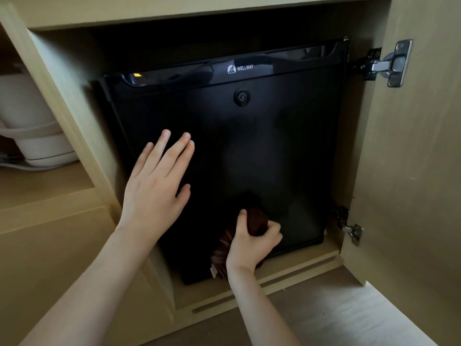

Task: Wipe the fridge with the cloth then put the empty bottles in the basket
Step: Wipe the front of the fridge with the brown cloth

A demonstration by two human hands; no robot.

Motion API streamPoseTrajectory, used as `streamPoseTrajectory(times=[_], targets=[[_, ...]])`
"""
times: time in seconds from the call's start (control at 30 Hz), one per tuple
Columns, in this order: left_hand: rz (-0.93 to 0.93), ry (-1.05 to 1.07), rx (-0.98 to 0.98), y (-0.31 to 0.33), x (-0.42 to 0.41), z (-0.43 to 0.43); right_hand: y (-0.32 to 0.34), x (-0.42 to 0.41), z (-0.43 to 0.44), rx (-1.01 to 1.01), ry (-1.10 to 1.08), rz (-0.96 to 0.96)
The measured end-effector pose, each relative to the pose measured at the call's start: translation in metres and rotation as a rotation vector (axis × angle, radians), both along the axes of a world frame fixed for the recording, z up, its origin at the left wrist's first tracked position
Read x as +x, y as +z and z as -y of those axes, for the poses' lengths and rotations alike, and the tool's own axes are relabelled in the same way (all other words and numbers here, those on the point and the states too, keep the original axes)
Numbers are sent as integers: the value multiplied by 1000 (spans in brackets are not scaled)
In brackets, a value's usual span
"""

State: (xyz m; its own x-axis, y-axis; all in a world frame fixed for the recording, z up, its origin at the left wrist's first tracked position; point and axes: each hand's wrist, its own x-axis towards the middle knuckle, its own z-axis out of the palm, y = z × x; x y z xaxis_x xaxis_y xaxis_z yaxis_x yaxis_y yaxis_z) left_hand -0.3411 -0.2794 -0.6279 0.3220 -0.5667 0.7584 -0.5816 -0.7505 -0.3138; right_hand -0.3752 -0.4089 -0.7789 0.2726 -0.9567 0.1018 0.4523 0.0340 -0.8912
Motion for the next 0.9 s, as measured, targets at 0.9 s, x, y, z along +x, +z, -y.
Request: streamPoseTrajectory(times=[0.9], targets=[[-2,-43,-43,-6,8,0,47,12,7,-520,-164,114]])
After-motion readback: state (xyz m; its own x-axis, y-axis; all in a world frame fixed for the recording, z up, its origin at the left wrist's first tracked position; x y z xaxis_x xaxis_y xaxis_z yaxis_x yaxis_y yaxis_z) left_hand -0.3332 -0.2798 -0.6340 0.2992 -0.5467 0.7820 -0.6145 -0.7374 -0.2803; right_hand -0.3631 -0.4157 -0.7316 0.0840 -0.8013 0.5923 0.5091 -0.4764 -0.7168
